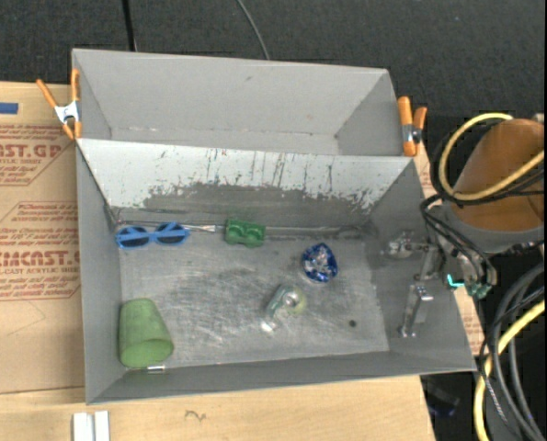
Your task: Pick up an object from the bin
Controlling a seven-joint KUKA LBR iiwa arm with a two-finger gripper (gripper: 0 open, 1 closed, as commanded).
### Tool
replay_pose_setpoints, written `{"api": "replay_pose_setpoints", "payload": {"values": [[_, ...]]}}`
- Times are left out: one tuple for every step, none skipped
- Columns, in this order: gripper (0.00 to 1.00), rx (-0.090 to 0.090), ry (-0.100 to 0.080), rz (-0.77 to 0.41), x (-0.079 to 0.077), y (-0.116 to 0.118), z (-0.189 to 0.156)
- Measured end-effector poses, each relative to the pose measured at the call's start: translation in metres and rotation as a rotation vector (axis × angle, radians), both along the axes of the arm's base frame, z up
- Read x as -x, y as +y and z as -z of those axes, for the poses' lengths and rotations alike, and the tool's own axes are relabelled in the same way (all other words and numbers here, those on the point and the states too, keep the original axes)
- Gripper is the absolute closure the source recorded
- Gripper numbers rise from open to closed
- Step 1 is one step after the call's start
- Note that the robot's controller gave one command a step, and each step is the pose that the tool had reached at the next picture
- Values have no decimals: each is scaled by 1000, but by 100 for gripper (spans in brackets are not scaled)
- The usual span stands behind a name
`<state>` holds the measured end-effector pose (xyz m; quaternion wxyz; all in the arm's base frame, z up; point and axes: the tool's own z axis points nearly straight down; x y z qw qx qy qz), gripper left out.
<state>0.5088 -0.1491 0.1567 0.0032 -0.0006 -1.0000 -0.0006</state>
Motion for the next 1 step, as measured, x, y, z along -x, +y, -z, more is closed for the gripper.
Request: {"api": "replay_pose_setpoints", "payload": {"values": [[0,0,-15,-28,-65,52,89]]}}
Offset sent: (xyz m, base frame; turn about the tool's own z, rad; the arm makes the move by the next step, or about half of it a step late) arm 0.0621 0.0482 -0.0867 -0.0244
